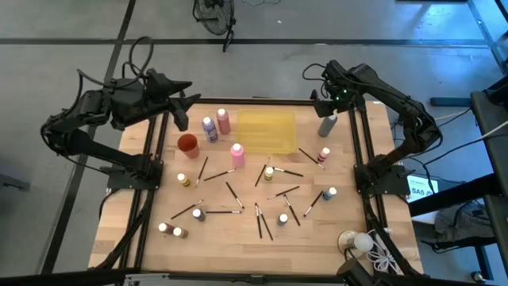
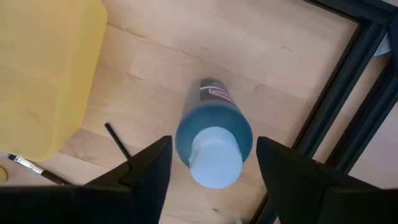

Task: Pick & Place Paint Supplies
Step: Put the large black paint bottle into the yellow bin

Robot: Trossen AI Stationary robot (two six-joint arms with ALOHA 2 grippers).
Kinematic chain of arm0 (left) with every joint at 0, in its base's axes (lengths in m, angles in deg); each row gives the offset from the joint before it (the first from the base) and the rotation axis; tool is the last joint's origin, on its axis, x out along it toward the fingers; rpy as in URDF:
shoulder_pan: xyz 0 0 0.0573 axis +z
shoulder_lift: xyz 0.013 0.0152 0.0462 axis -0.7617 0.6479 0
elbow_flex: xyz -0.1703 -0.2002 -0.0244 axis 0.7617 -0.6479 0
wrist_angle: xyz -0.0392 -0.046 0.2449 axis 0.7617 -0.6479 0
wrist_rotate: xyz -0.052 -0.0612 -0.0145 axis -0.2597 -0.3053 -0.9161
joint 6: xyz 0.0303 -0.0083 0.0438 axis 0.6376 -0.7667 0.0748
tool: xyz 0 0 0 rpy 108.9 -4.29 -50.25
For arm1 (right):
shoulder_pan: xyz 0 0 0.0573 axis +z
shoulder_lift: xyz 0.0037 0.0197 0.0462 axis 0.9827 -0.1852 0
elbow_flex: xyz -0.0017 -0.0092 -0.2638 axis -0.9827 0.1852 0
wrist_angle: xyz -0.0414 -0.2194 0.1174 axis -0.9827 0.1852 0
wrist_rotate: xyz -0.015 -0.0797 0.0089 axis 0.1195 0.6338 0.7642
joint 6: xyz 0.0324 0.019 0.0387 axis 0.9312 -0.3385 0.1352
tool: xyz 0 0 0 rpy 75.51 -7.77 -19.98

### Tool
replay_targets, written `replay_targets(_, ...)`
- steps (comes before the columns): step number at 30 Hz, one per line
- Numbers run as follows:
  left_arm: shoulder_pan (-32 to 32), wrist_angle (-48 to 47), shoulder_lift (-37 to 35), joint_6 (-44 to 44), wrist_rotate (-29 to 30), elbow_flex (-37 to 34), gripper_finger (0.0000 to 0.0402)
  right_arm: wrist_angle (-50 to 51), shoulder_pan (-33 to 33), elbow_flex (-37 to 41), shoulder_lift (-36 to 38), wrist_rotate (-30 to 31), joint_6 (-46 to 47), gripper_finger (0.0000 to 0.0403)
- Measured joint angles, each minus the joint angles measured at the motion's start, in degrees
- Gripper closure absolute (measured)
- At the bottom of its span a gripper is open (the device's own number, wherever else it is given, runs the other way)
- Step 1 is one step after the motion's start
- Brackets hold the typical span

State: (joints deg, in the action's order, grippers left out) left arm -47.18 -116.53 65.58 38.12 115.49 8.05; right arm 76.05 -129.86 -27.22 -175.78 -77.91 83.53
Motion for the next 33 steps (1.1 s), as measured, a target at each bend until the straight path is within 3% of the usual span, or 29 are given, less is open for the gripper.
replay_targets(10, 0.0, 0.0, 0.1, 0.0, 0.1, 0.0, 0.019, 0.8, 0.0, 0.0, 0.0, 0.8, 0.0, 0.02)
replay_targets(33, 0.0, 0.0, 0.1, 0.0, 0.2, 0.0, 0.019, 1.0, 0.4, 0.0, 0.0, -0.2, 0.9, 0.0201)
